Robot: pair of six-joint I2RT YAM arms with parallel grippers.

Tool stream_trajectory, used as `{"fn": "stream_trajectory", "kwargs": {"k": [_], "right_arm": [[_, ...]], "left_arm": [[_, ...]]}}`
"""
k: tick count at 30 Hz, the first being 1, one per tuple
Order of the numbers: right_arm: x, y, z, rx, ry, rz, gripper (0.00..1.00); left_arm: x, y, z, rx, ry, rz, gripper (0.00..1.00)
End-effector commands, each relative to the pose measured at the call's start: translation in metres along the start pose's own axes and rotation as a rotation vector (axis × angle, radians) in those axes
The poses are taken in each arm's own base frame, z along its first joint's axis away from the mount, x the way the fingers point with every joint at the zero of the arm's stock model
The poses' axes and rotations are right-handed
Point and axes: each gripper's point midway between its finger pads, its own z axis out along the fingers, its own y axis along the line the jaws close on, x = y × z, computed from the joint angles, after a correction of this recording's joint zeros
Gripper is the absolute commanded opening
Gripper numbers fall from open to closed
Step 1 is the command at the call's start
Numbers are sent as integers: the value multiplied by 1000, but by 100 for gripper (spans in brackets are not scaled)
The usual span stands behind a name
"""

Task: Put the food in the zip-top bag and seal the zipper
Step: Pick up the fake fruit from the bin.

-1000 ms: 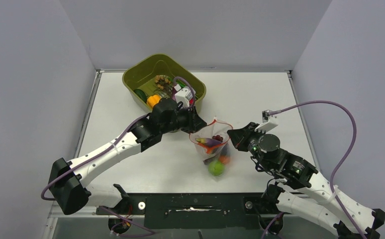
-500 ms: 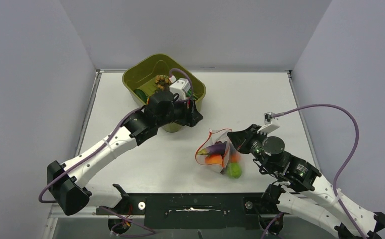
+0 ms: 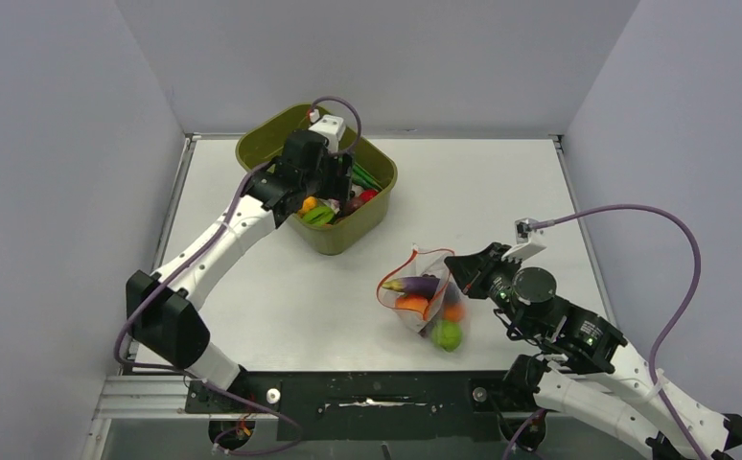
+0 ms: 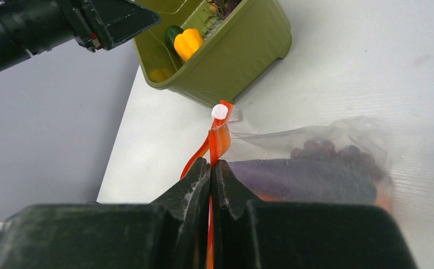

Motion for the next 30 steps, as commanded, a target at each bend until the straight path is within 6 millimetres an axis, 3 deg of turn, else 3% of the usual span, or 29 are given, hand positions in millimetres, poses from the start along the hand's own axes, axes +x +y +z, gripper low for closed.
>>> {"fn": "stream_trajectory", "kwargs": {"k": [1, 16, 24, 30], "right_arm": [[-28, 16, -2, -34, -87, 25, 0], [-26, 15, 20, 21, -87, -71, 0], [-32, 32, 42, 24, -77, -153, 0], [-30, 35, 48, 23, -68, -165, 0]], "left_arm": [[-29, 45, 19, -85, -45, 21, 65], [-20, 127, 132, -236, 6, -65, 58], [-8, 128, 180, -224, 14, -134, 53], [17, 141, 202, -275, 7, -160, 52]]}}
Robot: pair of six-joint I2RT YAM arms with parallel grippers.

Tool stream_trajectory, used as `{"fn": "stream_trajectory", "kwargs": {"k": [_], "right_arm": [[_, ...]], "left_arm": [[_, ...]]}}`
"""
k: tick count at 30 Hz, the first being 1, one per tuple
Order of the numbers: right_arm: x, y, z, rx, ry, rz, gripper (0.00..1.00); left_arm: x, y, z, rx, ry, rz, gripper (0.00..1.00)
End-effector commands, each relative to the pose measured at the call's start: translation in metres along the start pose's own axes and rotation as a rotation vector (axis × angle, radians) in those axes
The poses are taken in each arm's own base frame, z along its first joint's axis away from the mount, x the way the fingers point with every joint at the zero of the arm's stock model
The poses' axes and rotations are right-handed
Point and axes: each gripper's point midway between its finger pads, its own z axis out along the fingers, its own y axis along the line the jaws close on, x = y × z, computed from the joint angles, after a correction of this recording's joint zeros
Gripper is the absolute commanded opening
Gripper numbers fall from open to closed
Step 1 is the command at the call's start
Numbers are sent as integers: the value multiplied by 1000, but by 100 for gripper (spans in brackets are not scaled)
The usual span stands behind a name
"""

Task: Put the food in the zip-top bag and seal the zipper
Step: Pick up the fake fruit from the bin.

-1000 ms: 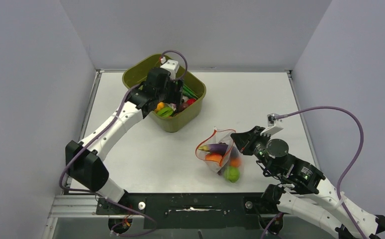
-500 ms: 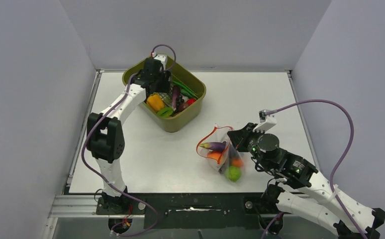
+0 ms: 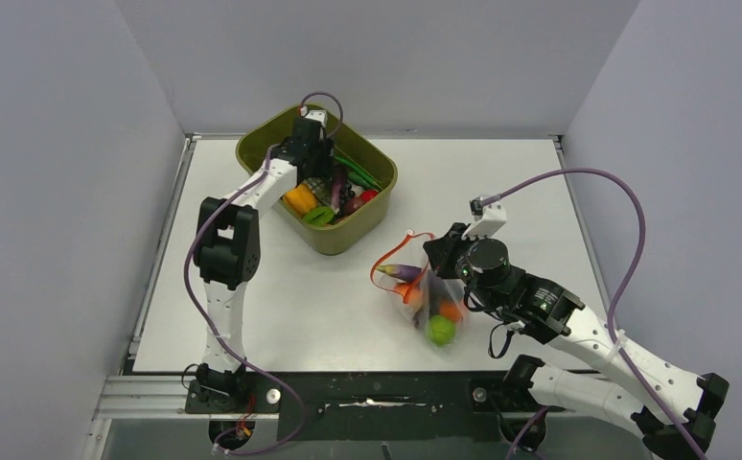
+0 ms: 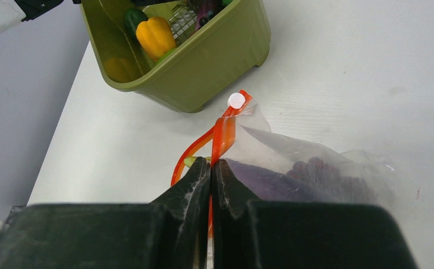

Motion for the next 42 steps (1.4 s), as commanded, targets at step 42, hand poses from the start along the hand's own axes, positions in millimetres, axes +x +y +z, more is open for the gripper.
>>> {"fn": "stream_trajectory", "kwargs": {"k": [42], "right_arm": [[-43, 14, -20, -68, -124, 65, 0]], "left_arm": [[-28, 15, 61, -14, -103, -105, 21]]}}
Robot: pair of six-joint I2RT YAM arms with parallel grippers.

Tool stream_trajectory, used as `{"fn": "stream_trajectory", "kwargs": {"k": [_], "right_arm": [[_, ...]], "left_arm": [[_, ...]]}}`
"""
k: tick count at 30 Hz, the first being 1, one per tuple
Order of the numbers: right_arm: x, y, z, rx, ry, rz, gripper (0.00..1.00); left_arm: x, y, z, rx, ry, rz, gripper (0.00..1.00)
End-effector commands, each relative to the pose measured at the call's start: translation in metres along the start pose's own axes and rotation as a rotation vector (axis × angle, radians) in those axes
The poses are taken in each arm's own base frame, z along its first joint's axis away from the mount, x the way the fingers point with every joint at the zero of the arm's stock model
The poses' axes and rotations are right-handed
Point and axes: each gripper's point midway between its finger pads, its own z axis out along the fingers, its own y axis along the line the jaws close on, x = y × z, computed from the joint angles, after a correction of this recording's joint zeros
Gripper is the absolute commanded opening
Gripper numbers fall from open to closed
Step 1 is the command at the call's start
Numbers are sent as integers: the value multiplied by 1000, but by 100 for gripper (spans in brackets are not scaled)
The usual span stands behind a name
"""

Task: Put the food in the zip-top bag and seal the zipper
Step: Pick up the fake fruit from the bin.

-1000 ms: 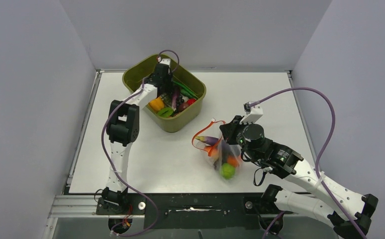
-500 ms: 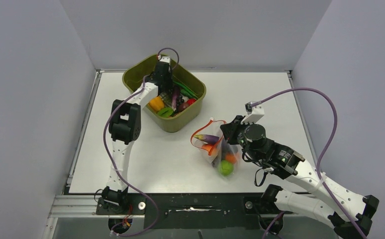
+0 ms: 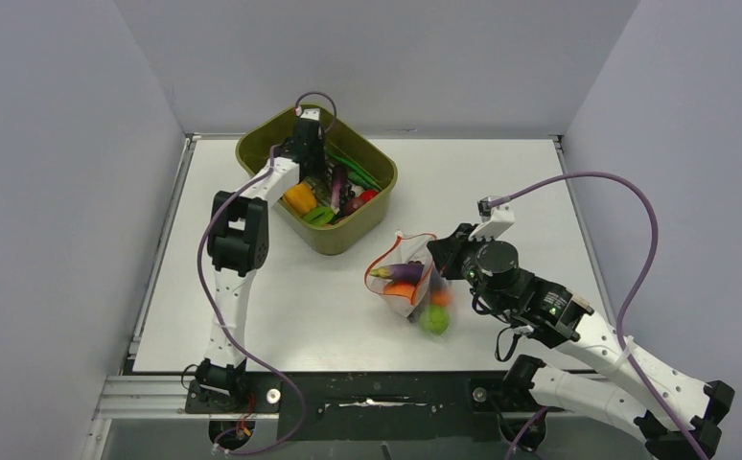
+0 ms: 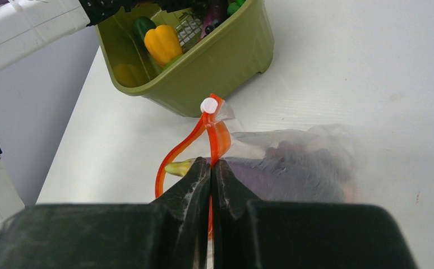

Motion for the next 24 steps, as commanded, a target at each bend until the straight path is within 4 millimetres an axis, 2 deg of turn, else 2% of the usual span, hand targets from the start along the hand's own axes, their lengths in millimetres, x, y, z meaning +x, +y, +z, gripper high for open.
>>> {"fn": "stream_trajectory", "kwargs": {"k": [1, 7, 14, 24], "right_arm": [[-35, 13, -10, -42, -101, 58, 0], [-33, 14, -9, -47, -100, 66, 0], [-33, 12, -11, -52, -103, 77, 0], [-28, 5, -13, -36, -102, 95, 0]], "left_arm": [[-26, -5, -4, 59, -54, -24, 18], [-34, -16, -14, 118, -62, -34, 0], [-58, -31, -36, 207, -114, -22, 0], [-101, -33, -93, 256, -265, -11, 0]]}}
